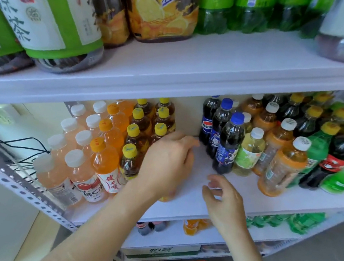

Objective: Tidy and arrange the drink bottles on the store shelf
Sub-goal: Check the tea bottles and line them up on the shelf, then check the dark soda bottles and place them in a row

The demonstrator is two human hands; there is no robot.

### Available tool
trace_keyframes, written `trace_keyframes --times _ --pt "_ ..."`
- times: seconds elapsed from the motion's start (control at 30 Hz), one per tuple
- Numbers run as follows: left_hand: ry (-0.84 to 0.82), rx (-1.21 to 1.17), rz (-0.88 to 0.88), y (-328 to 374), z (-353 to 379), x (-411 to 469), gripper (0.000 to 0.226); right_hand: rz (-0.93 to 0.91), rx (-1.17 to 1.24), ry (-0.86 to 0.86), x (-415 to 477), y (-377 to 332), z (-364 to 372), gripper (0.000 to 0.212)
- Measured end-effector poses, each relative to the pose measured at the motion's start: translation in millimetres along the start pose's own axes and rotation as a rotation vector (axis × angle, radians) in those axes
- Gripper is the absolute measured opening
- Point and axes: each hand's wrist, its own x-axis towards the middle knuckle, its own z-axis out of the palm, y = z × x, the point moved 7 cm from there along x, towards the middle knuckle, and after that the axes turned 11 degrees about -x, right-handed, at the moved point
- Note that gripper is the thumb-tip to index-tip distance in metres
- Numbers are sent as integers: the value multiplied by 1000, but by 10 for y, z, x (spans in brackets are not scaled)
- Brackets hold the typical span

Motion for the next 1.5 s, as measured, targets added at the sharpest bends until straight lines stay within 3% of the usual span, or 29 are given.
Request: trace_keyframes --times 0.1,0.23,0.33,0.47,0.6,0.77,0.87,0.97,1.2,1.33,1.5 --pt "-120 -12 22 189 486 383 34 19 13 35 -123 212 -285 19" --pt "-275 122 -20 245 1078 958 59 46 62 42 -287 488 -530 28" --pt "-333 200 -68 158 1321 1228 63 80 95 50 -390 692 -634 28" --pt "-282 190 4 181 1317 1160 37 200 216 26 -459 951 -681 25" --pt "-181 245 31 222 1013 769 41 279 309 -114 -426 967 -601 23" --pt "171 -143 -186 199 273 422 30 356 843 -375 -496 767 -494 59" --pt "284 -523 -393 71 23 210 34 290 1119 -467 -550 541 -565 74" --pt "291 -816 -483 53 -79 49 30 200 1063 -397 -590 379 -744 70" --pt "202 -953 -420 221 -222 -41 23 165 1032 -363 -702 240 -919 68" --pt "124 -1044 -348 324 -275 -78 17 244 986 -355 -763 253 -946 76" --pt "57 -1128 -241 418 -363 -134 15 319 1022 -584 -878 272 -844 80"
